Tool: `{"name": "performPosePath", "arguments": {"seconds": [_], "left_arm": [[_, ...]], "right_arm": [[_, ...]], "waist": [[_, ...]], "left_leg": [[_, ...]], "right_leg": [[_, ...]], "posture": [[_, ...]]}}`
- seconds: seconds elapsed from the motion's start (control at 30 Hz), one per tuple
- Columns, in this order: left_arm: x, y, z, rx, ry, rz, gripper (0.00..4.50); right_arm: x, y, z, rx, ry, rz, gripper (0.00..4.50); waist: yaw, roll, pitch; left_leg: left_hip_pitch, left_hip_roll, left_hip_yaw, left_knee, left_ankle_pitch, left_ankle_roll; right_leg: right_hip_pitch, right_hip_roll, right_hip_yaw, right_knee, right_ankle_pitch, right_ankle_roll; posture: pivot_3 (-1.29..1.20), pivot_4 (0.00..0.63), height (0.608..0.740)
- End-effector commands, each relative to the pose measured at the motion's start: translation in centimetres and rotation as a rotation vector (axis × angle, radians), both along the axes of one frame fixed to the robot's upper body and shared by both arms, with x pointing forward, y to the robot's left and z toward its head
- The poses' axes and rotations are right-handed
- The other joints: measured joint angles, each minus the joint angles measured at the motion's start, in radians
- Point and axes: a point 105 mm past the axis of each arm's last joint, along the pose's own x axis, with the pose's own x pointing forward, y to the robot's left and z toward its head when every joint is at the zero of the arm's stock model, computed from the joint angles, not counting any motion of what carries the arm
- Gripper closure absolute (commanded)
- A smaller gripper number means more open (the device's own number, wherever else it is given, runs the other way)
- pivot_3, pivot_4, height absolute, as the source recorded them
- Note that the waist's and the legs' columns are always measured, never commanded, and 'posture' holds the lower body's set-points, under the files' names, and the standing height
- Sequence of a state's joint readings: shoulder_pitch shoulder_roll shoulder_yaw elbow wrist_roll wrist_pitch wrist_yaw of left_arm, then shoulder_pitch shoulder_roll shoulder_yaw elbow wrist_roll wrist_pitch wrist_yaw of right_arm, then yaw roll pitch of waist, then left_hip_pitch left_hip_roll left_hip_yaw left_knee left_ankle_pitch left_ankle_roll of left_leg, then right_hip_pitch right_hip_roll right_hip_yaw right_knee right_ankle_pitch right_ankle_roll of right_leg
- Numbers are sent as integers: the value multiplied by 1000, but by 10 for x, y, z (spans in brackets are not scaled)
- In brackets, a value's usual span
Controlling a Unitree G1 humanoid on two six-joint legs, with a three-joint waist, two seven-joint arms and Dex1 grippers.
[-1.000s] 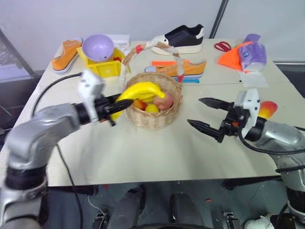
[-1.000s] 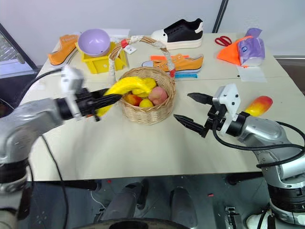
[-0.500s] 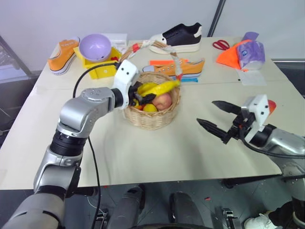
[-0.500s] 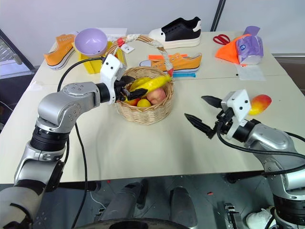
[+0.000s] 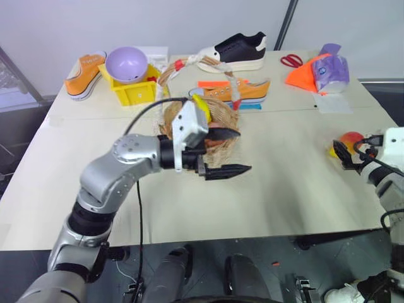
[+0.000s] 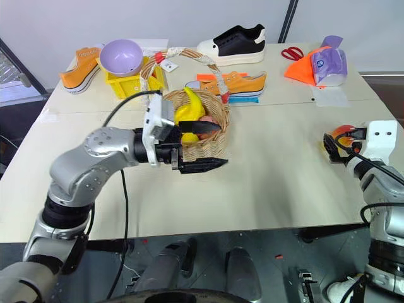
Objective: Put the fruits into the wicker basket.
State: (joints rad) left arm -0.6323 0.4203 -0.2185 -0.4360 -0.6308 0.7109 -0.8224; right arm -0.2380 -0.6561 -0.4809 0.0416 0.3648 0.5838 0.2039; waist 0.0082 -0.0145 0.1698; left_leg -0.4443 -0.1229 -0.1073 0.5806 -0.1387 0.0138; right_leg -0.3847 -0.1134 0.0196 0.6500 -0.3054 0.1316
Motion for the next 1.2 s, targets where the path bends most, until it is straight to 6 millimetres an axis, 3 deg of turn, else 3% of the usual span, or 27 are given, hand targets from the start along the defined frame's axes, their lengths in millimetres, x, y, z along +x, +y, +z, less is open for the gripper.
{"name": "performPosePath", "arguments": {"seconds": [0.03, 0.5, 0.6, 0.67, 0.7, 0.77, 0.9, 1.0, 1.13, 1.2], "left_arm": [[-8, -6, 6, -12, -48, -28, 384], [-5, -4, -7, -8, -38, 4, 384], [-4, -4, -10, -7, -40, 8, 303], [-3, -4, -12, -8, -43, 15, 303], [-3, -3, -13, -8, -45, 20, 303], [-1, -1, -14, -10, -52, 34, 303], [10, 17, -14, -32, -43, 118, 303], [21, 47, -17, -36, -32, 227, 303], [33, 110, -27, -1, -11, 388, 303], [35, 126, -28, 11, -13, 421, 303]], "right_arm": [[9, -13, 7, 24, -44, -91, 0], [43, -27, -17, 162, 16, -192, 0], [44, -27, -17, 174, 11, -198, 876], [44, -26, -13, 163, -5, -185, 1934], [44, -25, -10, 153, -12, -175, 2254], [43, -21, -4, 131, -29, -149, 2352], [35, 12, 24, -46, -80, 67, 2352], [18, 65, 43, -164, -110, 373, 2352], [-35, 189, 73, -131, -190, 1011, 2352], [-41, 219, 79, -88, -196, 1121, 2352]], "waist": [[-1, 0, 0], [-2, 1, 0], [-3, 1, 0], [-4, 1, 0], [-4, 1, 1], [-4, 2, 1], [-6, 4, 1], [-9, 6, 1], [-30, 7, 2], [-34, 7, 2]], "left_leg": [[0, 0, 0, 0, 0, 0], [0, 0, 0, 0, 0, 0], [0, 0, 0, 0, 0, 0], [0, 0, 0, 0, 0, 0], [0, 0, 0, 0, 0, 0], [0, 0, 0, 0, 0, 0], [0, 0, 0, -1, 0, 0], [0, 1, 0, -1, 0, 0], [0, 1, -1, -2, 0, 0], [0, 3, -1, -3, 0, 0]], "right_leg": [[0, 0, 0, 0, 0, 0], [0, 1, 0, 1, 1, 3], [0, 1, 0, 1, 1, 3], [0, 1, 0, 1, 1, 3], [0, 1, 0, 1, 1, 3], [0, 1, 0, 1, 1, 3], [-1, 1, 0, 2, 2, 4], [-2, 1, 0, 2, 2, 4], [-3, 1, 0, 2, 1, 3], [-4, 2, 1, 2, 0, 0]], "posture": [[0, 150, 740], [0, 150, 740], [0, 150, 740], [0, 150, 740], [0, 150, 740], [0, 150, 740], [0, 150, 740], [0, 150, 740], [0, 150, 740], [0, 150, 740]]}}
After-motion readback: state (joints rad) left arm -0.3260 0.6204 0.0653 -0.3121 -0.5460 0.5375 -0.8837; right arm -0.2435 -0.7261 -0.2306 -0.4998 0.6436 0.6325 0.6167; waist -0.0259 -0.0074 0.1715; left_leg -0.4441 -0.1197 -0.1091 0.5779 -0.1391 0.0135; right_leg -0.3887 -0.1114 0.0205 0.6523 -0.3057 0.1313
